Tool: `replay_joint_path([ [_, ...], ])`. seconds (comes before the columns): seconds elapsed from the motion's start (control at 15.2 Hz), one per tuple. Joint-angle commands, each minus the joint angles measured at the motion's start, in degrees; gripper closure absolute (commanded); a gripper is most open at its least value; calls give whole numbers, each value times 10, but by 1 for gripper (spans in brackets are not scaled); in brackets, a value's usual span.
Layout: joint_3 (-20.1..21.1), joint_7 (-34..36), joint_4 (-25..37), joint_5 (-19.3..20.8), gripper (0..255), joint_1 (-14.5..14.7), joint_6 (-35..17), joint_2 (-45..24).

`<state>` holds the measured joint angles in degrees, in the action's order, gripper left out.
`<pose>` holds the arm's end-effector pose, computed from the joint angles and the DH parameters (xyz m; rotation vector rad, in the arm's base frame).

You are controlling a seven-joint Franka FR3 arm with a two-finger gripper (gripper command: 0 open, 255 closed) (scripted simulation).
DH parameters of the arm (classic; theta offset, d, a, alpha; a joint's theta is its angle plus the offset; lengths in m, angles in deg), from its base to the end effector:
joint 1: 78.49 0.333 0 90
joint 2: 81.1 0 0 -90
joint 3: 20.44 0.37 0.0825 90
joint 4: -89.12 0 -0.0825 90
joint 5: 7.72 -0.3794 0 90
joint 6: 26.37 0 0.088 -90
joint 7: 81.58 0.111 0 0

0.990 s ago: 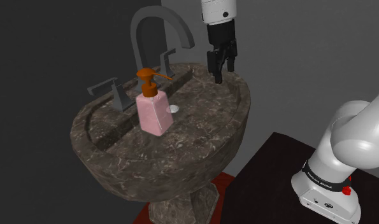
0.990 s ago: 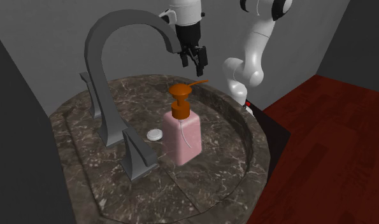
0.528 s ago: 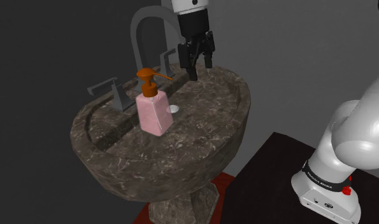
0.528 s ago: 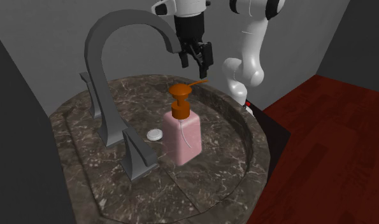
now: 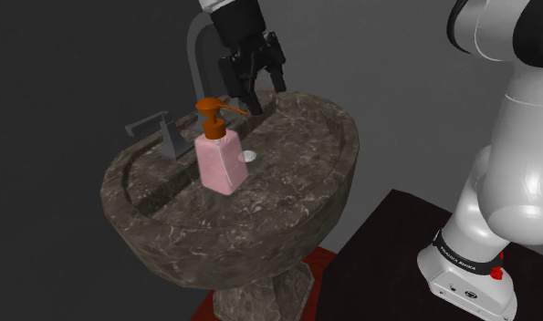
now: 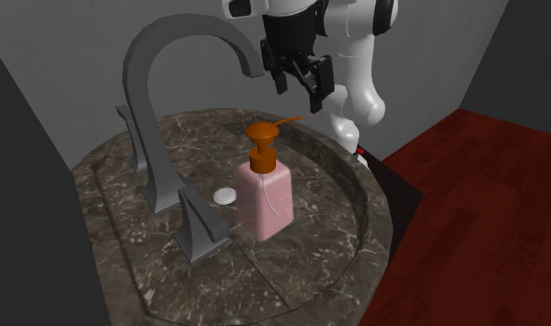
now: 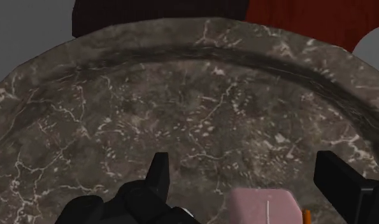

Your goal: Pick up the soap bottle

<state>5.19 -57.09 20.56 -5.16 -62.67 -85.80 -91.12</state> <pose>0.4310 0.3297 0.7131 2.9371 0.4222 -0.4263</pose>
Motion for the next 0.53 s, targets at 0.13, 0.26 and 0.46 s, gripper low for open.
replay_joint_path([
  [0.13,10,13,45,15,0,19,-103,-41],
  [0.26,9,10,11,9,0,13,-125,-28],
  [0.46,8,6,-34,2,0,6,-156,-13],
])
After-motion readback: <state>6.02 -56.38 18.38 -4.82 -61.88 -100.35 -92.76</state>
